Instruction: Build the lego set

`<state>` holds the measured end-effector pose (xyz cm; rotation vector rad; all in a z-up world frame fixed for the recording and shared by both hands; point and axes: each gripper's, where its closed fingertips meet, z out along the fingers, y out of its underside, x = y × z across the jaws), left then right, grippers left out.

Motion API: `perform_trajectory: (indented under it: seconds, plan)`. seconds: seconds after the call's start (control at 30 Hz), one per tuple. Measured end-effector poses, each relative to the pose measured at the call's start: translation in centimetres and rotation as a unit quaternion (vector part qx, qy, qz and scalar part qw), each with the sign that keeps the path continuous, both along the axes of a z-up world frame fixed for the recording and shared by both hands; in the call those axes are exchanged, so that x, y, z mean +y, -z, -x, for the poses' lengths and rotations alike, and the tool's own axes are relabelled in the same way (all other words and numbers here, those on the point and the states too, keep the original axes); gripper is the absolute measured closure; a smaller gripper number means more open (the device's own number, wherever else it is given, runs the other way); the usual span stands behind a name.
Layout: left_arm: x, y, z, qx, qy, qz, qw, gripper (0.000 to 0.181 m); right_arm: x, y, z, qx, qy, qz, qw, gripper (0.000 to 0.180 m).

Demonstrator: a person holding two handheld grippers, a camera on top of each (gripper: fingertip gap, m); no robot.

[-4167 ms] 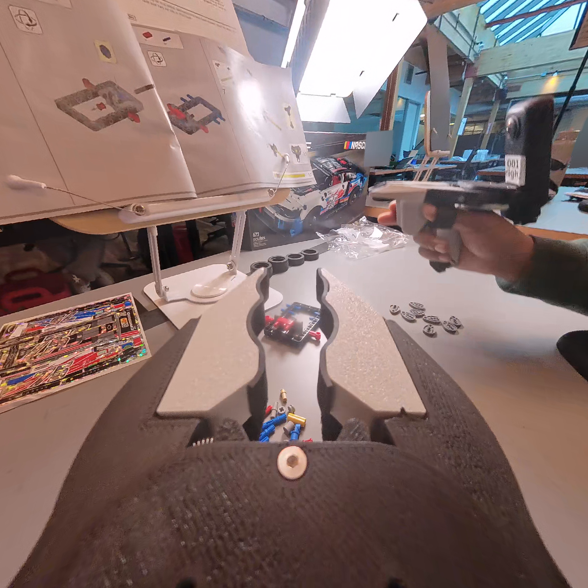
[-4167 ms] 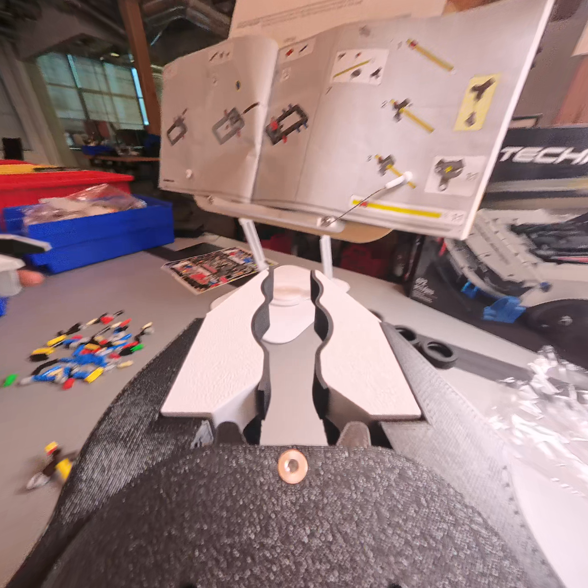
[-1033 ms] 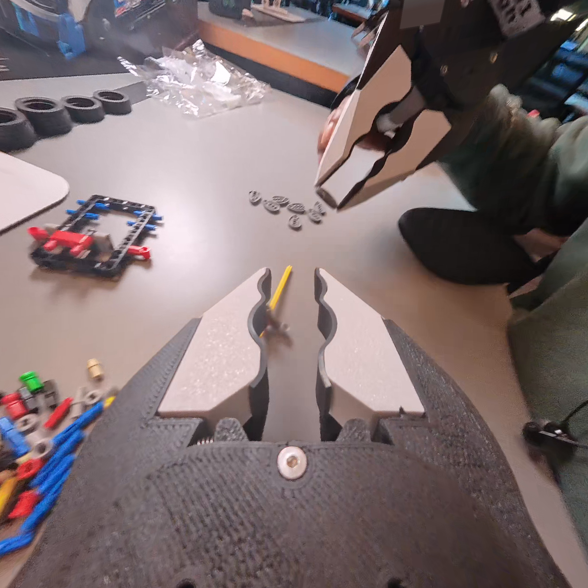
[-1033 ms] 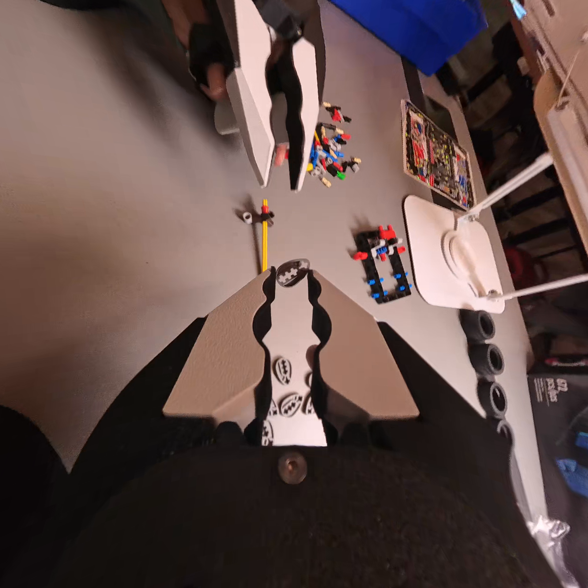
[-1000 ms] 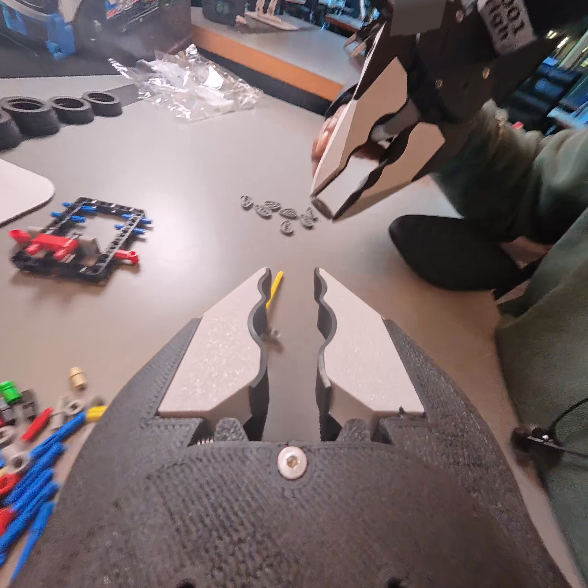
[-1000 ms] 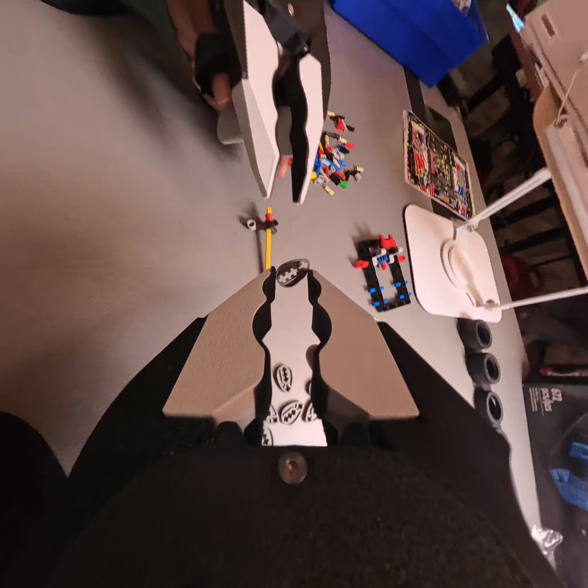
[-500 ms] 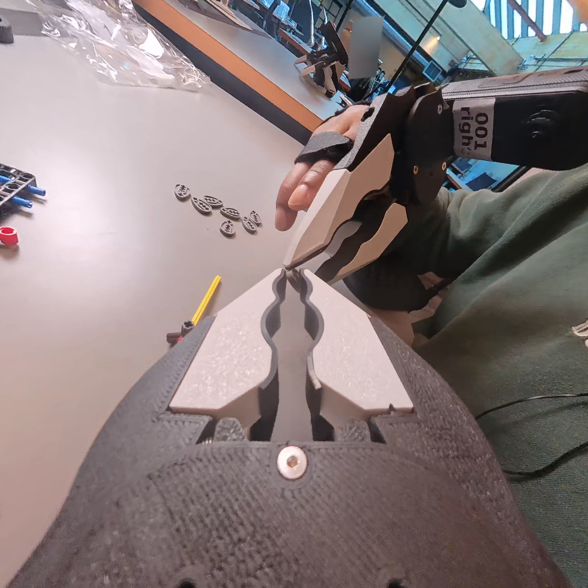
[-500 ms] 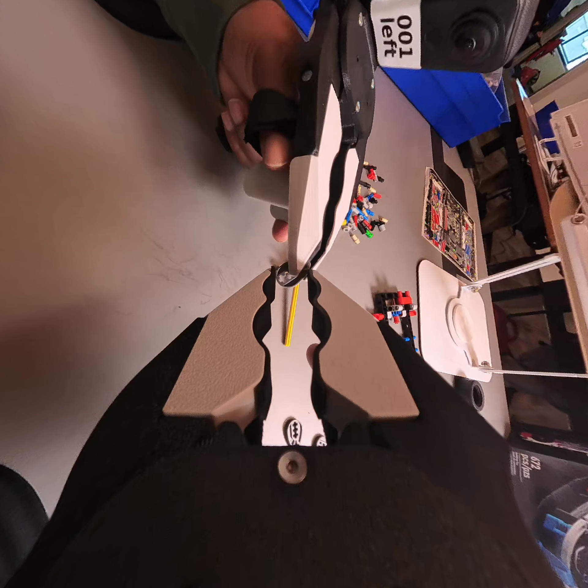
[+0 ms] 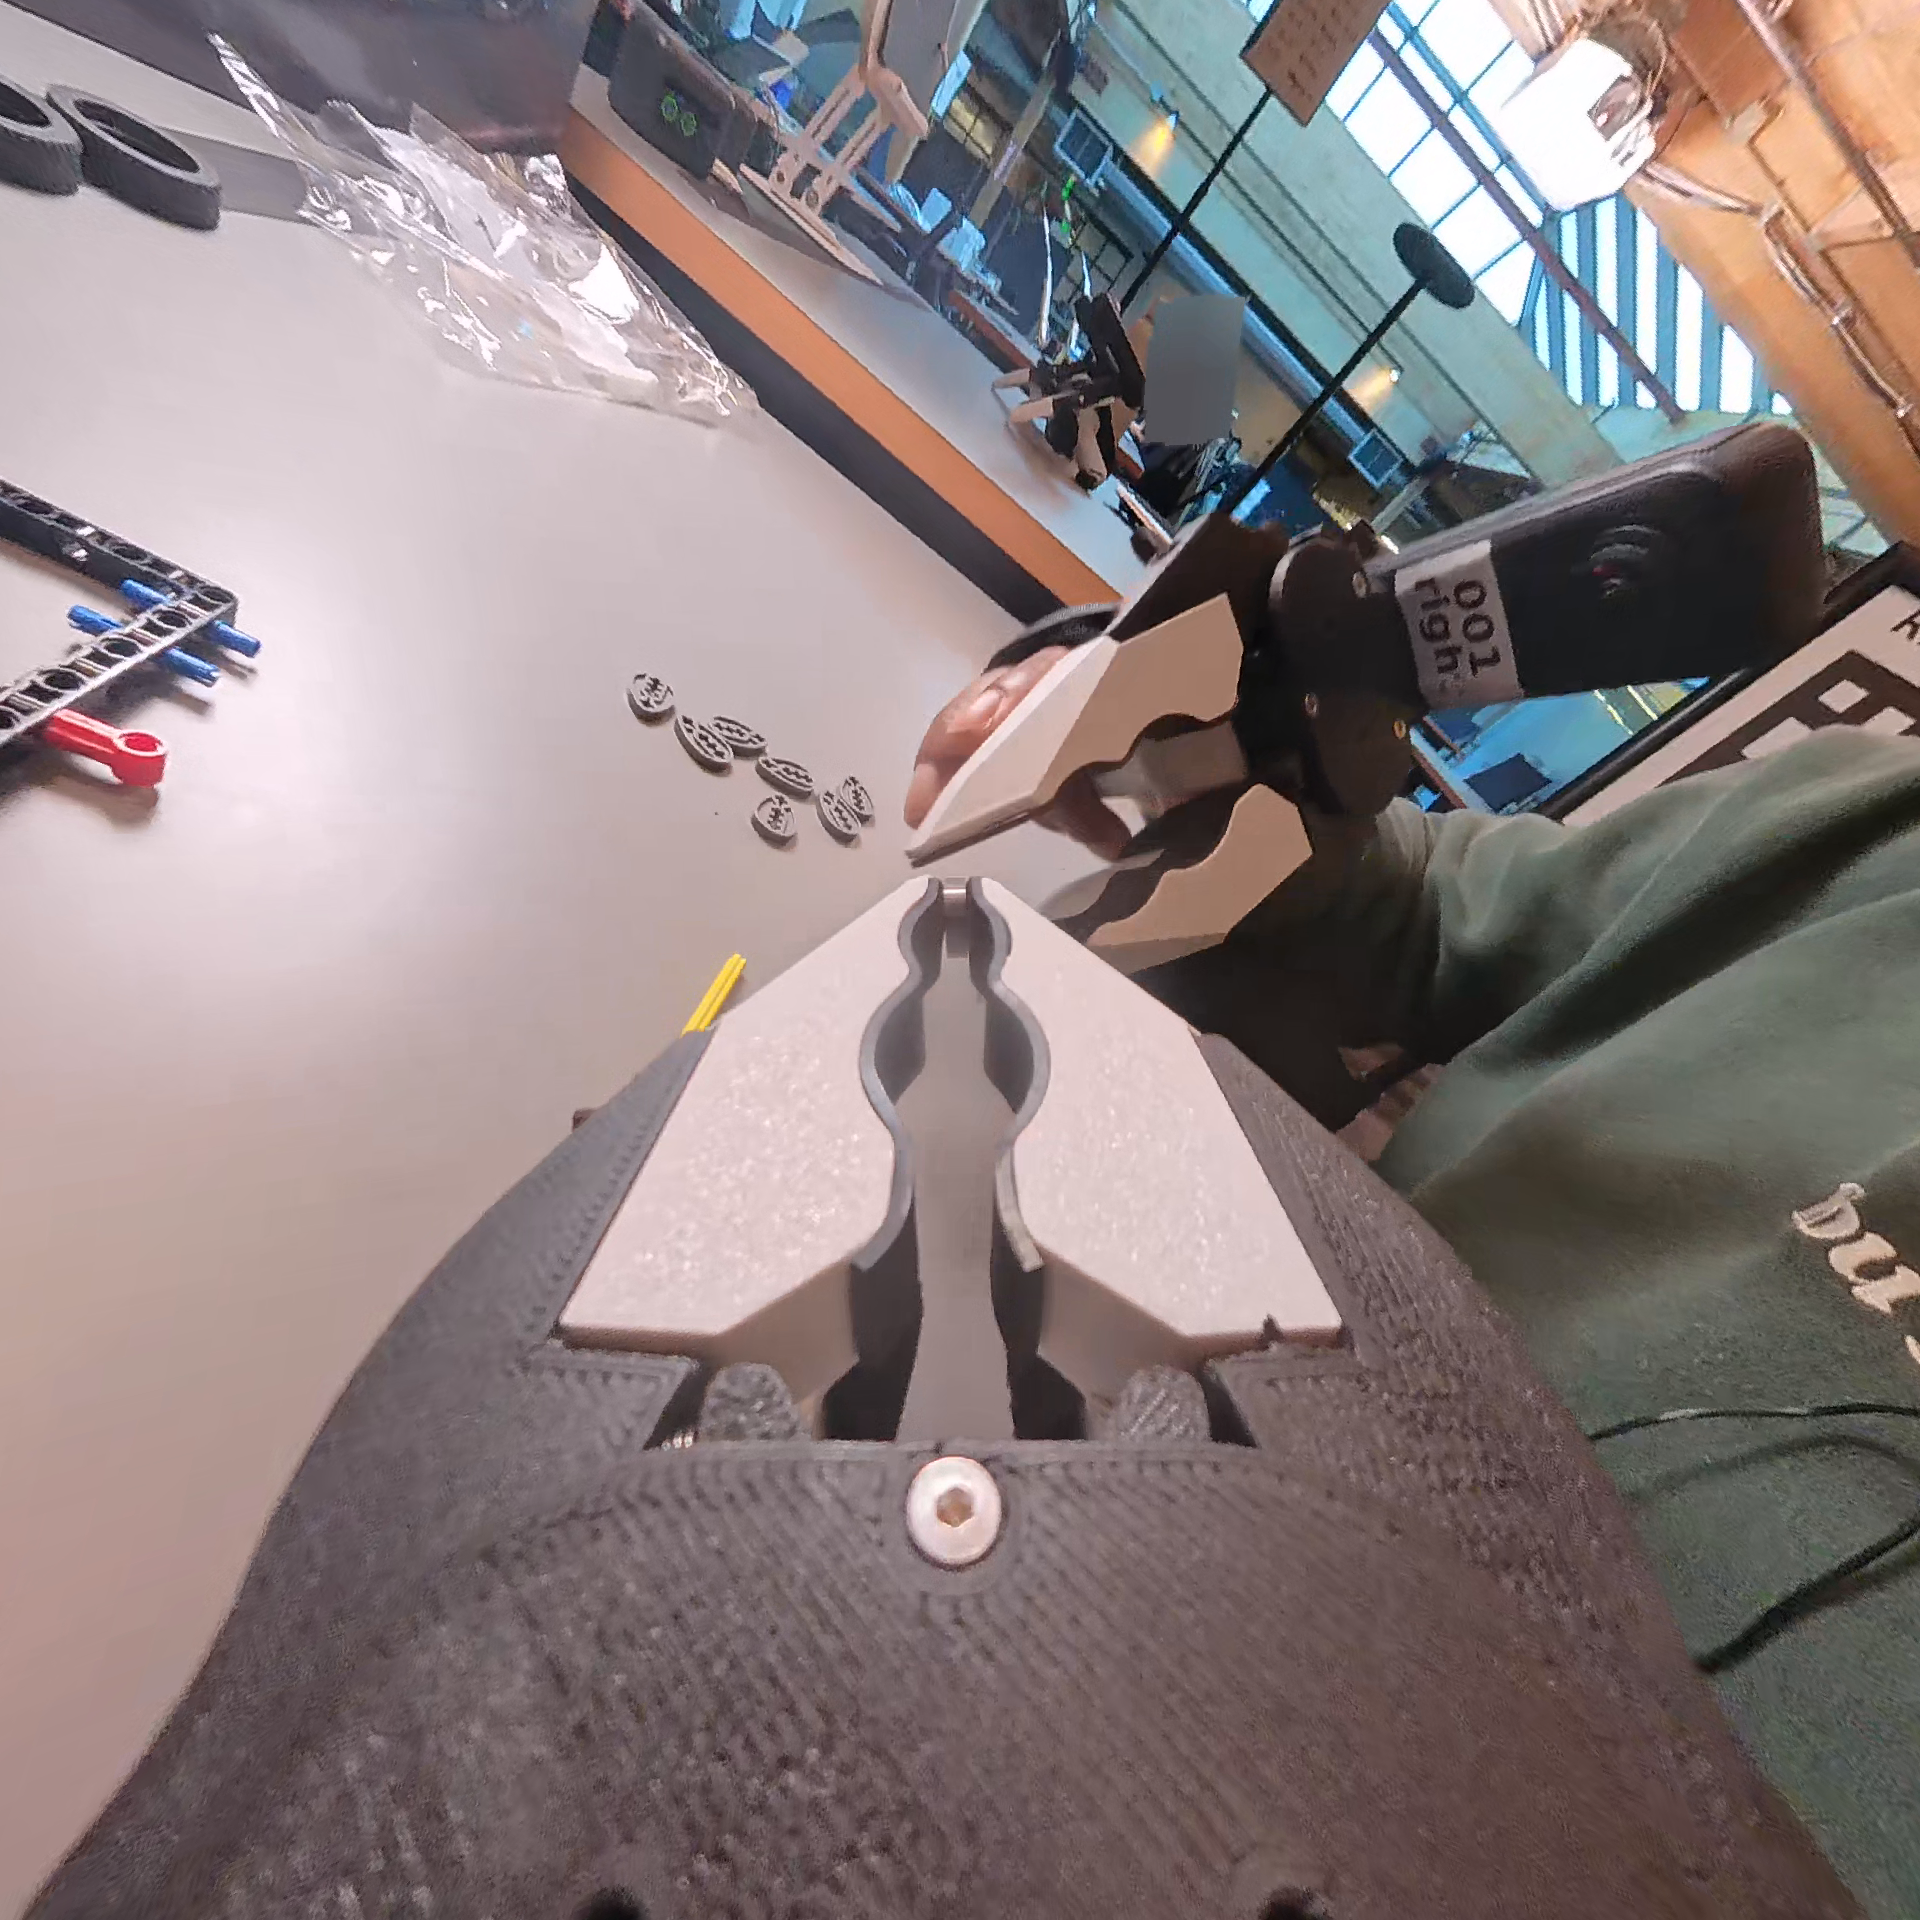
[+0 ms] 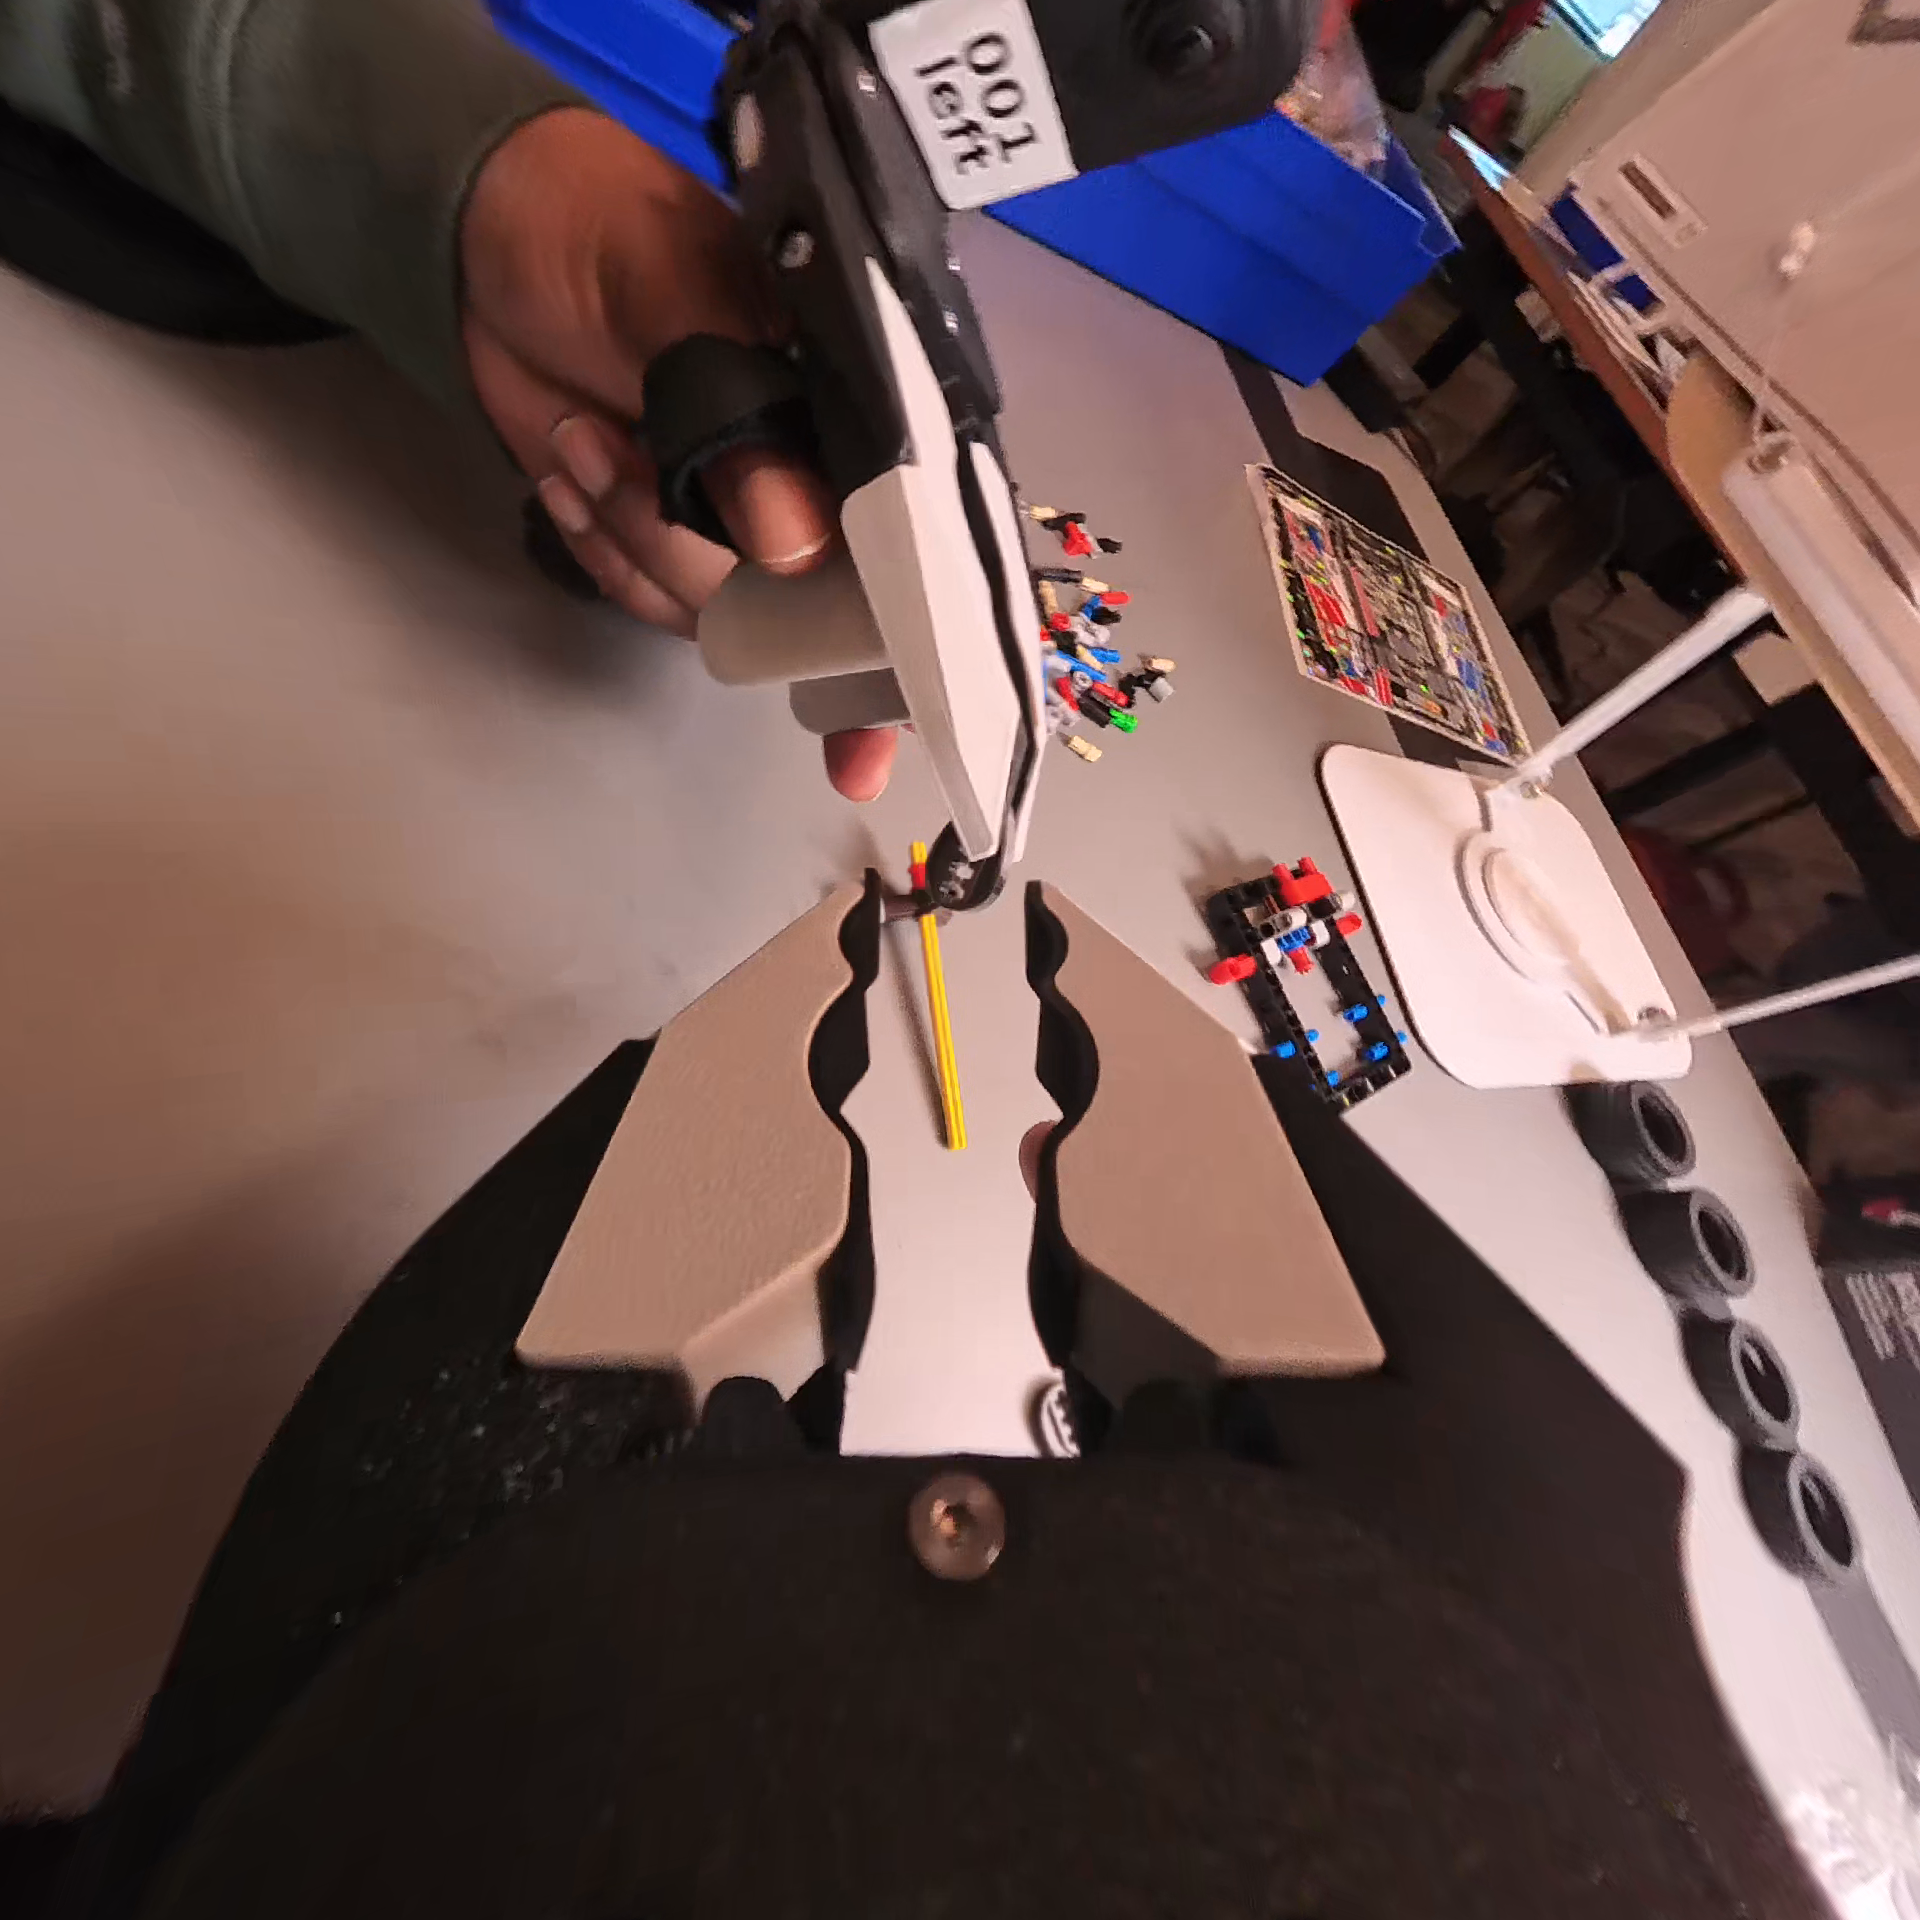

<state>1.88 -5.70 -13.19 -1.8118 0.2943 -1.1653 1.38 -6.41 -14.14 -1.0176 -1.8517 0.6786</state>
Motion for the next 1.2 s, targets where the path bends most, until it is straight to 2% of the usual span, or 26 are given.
perform_trajectory:
  seconds: [0.2, 0.6, 0.77, 0.87, 0.97, 1.07, 1.2]
  plan:
    - [0.3, -0.4, -0.1, -0.008, -0.023, -0.011, 1.000, 0.179, 0.5, -0.5, 1.1, 0.032, 0.062, 0.009, 0.998, 0.164]
    - [0.3, -1.0, 1.5, -0.109, -0.001, 0.035, 0.993, 0.176, 0.8, -0.5, 0.3, 0.035, 0.022, 0.005, 0.999, 0.166]
    - [-0.1, 0.3, 0.5, -0.077, 0.026, 0.058, 0.995, 0.169, 0.4, 0.2, 0.2, 0.024, 0.001, -0.010, 1.000, 0.166]
    - [-0.4, 0.8, -0.4, -0.055, 0.038, 0.061, 0.996, 0.177, 0.3, 0.6, 0.3, 0.017, -0.002, -0.009, 1.000, 0.166]
    - [0.0, 0.9, 0.0, -0.040, 0.018, 0.056, 0.997, 0.179, 0.7, 0.5, 0.5, 0.017, 0.013, -0.007, 1.000, 0.166]
    - [0.7, 1.1, 1.1, -0.054, -0.020, 0.071, 0.996, 0.179, 1.7, 0.4, 0.6, 0.017, 0.042, -0.049, 0.998, 0.159]
    - [1.2, 1.6, 1.8, -0.043, -0.050, 0.080, 0.995, 0.179, 1.8, 0.7, 1.1, -0.001, 0.065, -0.088, 0.994, 0.159]
